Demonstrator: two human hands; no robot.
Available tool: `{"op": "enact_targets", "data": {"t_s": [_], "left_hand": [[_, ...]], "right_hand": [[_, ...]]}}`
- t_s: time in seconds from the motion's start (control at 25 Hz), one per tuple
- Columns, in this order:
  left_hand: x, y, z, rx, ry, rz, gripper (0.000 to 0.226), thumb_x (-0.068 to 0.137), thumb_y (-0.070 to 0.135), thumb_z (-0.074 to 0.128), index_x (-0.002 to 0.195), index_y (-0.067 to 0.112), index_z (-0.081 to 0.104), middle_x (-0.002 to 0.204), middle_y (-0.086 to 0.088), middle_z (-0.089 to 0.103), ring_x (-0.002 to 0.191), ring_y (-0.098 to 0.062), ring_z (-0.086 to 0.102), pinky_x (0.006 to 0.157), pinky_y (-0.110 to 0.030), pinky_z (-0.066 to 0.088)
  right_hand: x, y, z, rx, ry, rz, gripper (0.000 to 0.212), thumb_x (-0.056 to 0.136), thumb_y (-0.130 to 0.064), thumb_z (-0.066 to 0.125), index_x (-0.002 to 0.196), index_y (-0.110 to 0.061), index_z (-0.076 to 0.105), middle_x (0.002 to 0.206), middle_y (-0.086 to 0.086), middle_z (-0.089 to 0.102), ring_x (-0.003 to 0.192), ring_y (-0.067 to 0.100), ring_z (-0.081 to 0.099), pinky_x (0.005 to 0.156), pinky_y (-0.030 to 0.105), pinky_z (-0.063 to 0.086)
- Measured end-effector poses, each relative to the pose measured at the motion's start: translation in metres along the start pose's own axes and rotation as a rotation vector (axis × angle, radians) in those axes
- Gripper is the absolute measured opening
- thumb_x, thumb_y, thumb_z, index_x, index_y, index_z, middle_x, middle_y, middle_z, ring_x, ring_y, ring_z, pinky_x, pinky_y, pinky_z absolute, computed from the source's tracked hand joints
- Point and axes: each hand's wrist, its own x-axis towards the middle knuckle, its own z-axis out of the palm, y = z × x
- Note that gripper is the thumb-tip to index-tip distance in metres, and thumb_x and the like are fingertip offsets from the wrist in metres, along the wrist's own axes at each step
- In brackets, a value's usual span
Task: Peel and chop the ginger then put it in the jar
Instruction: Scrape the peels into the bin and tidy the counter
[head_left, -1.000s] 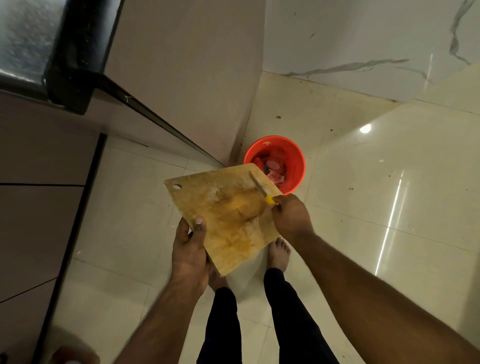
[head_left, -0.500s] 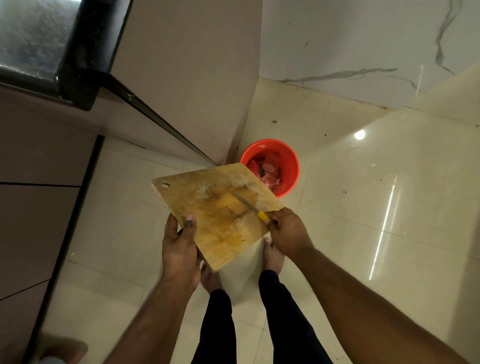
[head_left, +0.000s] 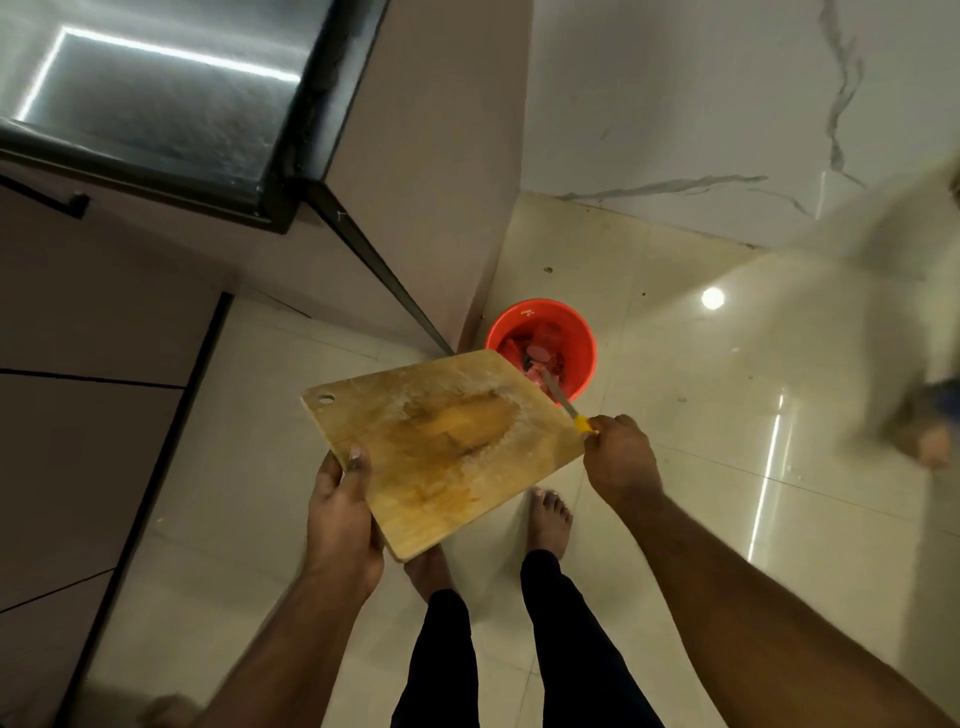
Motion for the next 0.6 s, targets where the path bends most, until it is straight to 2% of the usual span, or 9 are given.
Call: {"op": "enact_targets", "data": {"t_s": [0.08,0.24,0.4,0.6], "left_hand": [[-0.016,0.013,-0.011,-0.012,-0.04,0.006,0.034,0.102,0.036,0.049,0.132,0.023,0.058,0.122,-0.006,0.071,0.11,-0.033,0.068,0.092,-0.066,0.05],[-0.043,0.043,-0.031,-0.017,-0.122,-0.038,0.033,0.104,0.034,0.047,0.132,0.019,0.058,0.12,-0.008,0.071,0.108,-0.033,0.069,0.083,-0.057,0.057],[-0.073,0.078,-0.044,0.0,-0.27,-0.065,0.035,0.105,0.036,0.045,0.133,0.019,0.057,0.122,-0.011,0.07,0.108,-0.035,0.069,0.089,-0.061,0.054],[-0.105,0.111,-0.063,0.021,-0.448,-0.066,0.036,0.104,0.039,0.046,0.132,0.02,0.058,0.122,-0.012,0.07,0.108,-0.037,0.069,0.085,-0.063,0.055]], "right_hand": [[-0.017,-0.016,-0.012,0.095,0.028,-0.032,0.03,0.094,-0.012,0.05,0.117,-0.01,0.068,0.101,0.016,0.061,0.092,0.033,0.061,0.083,0.041,0.052],[-0.05,-0.049,-0.041,0.233,0.103,0.022,0.03,0.094,-0.016,0.054,0.121,-0.012,0.066,0.111,0.014,0.062,0.101,0.032,0.061,0.088,0.04,0.05],[-0.085,-0.088,-0.082,0.281,0.195,0.0,0.03,0.092,-0.018,0.058,0.119,-0.01,0.068,0.11,0.017,0.066,0.1,0.035,0.062,0.085,0.04,0.05],[-0.149,-0.097,-0.13,0.352,0.256,0.042,0.028,0.093,-0.021,0.059,0.118,-0.019,0.072,0.112,0.01,0.07,0.104,0.031,0.063,0.087,0.033,0.048]]}}
